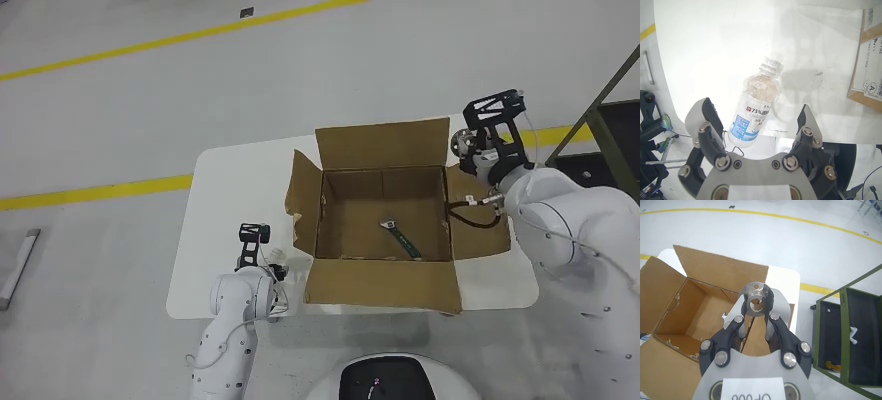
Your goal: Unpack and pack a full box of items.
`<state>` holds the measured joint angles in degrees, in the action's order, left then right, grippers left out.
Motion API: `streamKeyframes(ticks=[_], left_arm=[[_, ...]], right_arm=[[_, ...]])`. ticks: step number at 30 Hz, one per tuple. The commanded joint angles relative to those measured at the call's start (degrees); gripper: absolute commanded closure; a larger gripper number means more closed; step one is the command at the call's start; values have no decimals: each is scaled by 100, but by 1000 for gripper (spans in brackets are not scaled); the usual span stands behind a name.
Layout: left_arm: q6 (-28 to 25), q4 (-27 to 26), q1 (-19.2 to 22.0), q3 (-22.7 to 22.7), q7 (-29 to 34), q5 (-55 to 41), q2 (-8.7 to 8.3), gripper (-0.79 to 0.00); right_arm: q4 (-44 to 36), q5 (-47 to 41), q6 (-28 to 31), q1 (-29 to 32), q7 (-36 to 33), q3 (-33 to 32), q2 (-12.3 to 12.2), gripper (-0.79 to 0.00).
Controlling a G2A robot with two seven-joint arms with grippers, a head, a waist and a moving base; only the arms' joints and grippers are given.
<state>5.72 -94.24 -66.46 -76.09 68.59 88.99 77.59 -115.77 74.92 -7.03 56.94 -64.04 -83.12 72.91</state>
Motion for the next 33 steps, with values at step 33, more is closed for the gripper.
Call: streamKeyframes(ticks=[33], left_arm=[[0, 0, 0, 0, 0, 0, 0, -785]], right_arm=[[1126, -182, 639, 2187, -104, -808, -157, 0]])
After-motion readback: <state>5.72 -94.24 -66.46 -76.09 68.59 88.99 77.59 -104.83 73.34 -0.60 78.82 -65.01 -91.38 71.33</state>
